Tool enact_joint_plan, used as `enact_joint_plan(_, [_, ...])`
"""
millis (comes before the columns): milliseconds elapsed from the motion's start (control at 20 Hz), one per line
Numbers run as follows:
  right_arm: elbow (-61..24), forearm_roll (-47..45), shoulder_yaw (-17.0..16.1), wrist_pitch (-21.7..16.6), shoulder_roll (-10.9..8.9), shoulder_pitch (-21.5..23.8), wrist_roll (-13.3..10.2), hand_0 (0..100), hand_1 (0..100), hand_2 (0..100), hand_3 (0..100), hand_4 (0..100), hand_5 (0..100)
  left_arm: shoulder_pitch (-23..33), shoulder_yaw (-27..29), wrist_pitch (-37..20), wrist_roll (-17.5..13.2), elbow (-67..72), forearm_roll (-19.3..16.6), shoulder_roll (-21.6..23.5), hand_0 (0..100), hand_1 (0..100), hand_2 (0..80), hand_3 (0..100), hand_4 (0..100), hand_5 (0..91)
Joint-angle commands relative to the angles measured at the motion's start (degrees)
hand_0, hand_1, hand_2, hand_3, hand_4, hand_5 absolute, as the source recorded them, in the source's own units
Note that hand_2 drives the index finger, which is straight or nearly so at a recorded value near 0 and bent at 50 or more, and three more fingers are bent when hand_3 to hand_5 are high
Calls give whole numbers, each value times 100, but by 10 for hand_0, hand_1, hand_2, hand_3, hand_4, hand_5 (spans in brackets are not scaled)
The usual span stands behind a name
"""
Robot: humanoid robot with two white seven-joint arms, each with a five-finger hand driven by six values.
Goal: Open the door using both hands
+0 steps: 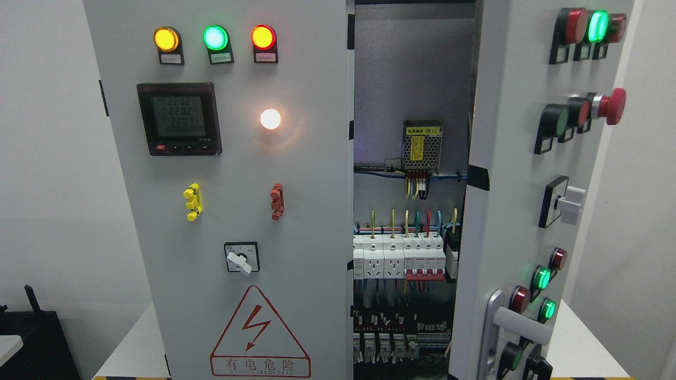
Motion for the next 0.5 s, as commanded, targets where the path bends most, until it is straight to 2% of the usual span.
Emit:
enact_joint_plan(0, [0, 0, 7, -1, 0, 0, 1, 0, 0, 0, 0, 0, 0, 1218, -220, -232, -1, -3769, 629, 957, 0, 0, 0, 0, 31, 0])
enact_joint_plan(200, [0, 0, -2, -1, 0, 0, 1, 0, 0, 0, 0, 0, 0, 1536, -212, -934, -1, -4326, 1279, 1704, 0, 0, 0, 0, 32, 0])
enact_joint_plan(351, [0, 8, 7, -1, 0, 0, 1, 0, 0, 0, 0, 0, 0, 1799, -229, -1874, 7, -4379, 1903, 2459, 0, 0, 0, 0, 32, 0])
enact_joint_plan(451, [0, 0, 7, -1, 0, 0, 1, 0, 0, 0, 0, 0, 0, 1975, -220, -2376, -1, -4396, 2124, 2812, 0, 0, 0, 0, 32, 0])
